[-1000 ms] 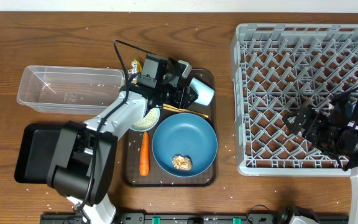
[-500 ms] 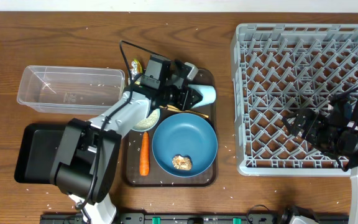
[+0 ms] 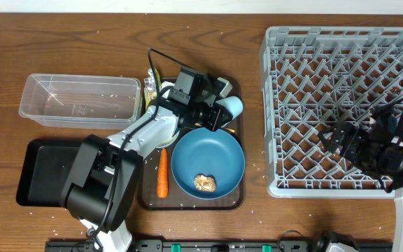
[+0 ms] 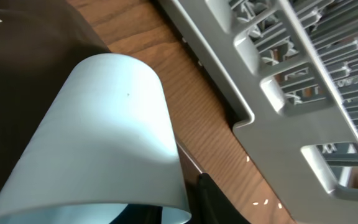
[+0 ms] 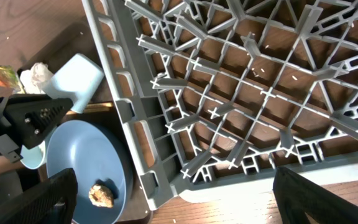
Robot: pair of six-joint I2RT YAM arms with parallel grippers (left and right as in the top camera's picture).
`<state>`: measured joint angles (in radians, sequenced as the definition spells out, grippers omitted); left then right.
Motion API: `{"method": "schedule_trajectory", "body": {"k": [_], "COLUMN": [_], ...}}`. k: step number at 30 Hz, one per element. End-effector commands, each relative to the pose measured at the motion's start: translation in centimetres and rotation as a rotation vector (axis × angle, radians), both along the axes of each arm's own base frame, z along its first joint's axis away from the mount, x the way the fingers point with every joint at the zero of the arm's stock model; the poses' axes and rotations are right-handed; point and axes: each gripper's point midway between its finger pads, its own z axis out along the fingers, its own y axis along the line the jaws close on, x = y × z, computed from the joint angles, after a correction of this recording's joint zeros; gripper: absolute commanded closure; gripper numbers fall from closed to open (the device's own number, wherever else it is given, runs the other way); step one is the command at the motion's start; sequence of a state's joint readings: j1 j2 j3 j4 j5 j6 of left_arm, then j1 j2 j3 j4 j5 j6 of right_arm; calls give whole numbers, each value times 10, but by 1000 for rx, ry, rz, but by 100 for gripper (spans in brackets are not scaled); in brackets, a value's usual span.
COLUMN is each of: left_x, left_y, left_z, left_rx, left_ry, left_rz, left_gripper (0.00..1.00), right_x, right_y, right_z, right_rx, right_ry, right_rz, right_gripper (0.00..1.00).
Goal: Sort waste into correct bins and load items into the dishwasher rack
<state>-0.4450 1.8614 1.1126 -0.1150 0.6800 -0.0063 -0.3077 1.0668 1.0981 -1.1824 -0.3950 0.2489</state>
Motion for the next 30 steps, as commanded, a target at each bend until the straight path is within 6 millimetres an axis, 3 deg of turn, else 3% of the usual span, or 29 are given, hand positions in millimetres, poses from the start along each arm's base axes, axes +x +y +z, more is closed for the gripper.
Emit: {"method": "schedule_trajectory", "body": {"k": [1,9,15,19,22,23,24,30], "left_x": [11,8,-9,-10,-3,-4,-5,17], "left_y": [2,3,16,29,42,45,44,67], "left_z": [2,45,92,119,108,102,94,42], "left_rx": [21,-24,-43,-59,20,37,47,140], "left_ry": [-13,-51,-91,-141,-143,-118,-83,109], "left_rz": [43,67,78,106,172,189,206,514], "left_gripper": [81,92,94,94,93,90,77,66], "right_x": [1,2,6,9,9,9,8,6], "right_y": [2,5,32,33,33,33,34,34], "right_z": [3,4,19,22,22,21,21,20], "right_rx": [-15,-49,34,39,41,42,43,48], "right_ry": [-14,-43,-160,-181,-179,-178,-175,-165], "right_rz": [28,114,300,306,304,303,303,303], "right_gripper": [6,9,9,10,9,9,9,8]}}
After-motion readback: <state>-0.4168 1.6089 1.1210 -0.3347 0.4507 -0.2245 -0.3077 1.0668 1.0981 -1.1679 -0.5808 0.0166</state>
